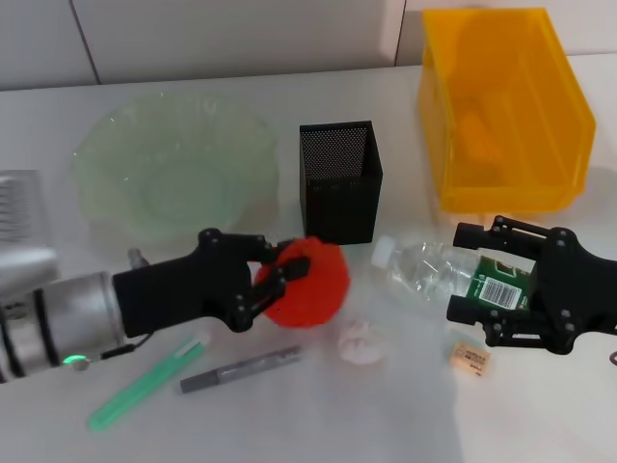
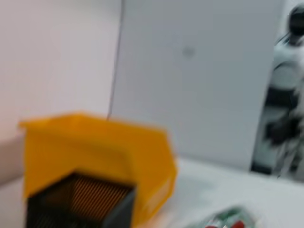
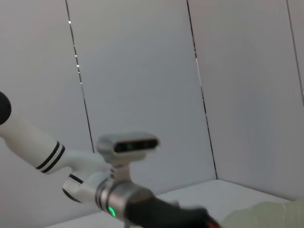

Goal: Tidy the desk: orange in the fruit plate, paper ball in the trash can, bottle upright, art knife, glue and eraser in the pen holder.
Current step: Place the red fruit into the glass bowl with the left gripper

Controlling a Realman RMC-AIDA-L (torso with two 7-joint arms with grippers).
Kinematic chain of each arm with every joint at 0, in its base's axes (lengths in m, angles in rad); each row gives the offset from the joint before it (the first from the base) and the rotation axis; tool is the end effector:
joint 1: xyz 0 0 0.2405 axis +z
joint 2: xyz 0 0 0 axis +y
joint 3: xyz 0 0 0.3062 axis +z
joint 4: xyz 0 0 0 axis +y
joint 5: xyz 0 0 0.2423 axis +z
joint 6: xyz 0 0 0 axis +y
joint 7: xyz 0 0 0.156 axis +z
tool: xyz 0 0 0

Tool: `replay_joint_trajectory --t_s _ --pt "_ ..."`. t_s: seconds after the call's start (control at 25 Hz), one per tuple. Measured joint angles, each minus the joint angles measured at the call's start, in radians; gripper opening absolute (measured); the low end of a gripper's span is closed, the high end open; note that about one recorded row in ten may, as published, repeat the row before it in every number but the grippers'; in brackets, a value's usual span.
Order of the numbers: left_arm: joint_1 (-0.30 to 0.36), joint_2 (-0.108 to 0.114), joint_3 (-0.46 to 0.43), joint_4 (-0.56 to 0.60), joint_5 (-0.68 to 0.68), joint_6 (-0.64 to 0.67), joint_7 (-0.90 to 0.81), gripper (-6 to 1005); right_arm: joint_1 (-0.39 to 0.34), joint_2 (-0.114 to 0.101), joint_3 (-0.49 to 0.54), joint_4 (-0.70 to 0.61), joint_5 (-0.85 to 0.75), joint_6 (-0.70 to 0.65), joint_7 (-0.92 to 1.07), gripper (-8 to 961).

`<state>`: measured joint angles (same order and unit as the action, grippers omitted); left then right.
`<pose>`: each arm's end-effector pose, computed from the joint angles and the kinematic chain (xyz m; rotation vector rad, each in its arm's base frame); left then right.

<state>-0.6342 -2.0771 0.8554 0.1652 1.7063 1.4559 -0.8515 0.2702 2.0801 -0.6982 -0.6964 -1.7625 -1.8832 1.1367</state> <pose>-0.2898 0.3589 -0.1228 -2.7454 -0.3453 -0.9127 0.3439 0.2798 -0.0033 -2.6377 0.3841 1.0714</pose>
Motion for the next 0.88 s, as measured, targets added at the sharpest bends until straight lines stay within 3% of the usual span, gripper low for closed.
replay_joint_trajectory --t_s 0.04,0.2,0.28,0.44,0.88 --pt "0.042 0.002 -0.025 0.073 -0.02 0.143 -0.011 176 -0.002 0.0 0.004 0.0 0.0 0.0 0.0 827" --pt "0.094 0.005 -0.053 0.178 -0.091 0.245 -0.066 159 -0.004 0.0 0.005 0.001 0.0 -0.001 0.0 828" --pt "0.119 0.006 -0.067 0.222 -0.164 0.226 -0.092 150 -0.005 0.0 0.005 0.005 0.0 -0.001 0.0 828" --pt "0.115 0.01 -0.09 0.238 -0.285 0.051 -0.154 125 0.002 0.0 0.005 0.013 0.0 0.0 0.0 828" --pt "0.013 -0.001 -0.055 0.16 -0.284 -0.335 -0.144 70 0.019 0.0 0.001 0.014 0.0 0.0 0.0 827"
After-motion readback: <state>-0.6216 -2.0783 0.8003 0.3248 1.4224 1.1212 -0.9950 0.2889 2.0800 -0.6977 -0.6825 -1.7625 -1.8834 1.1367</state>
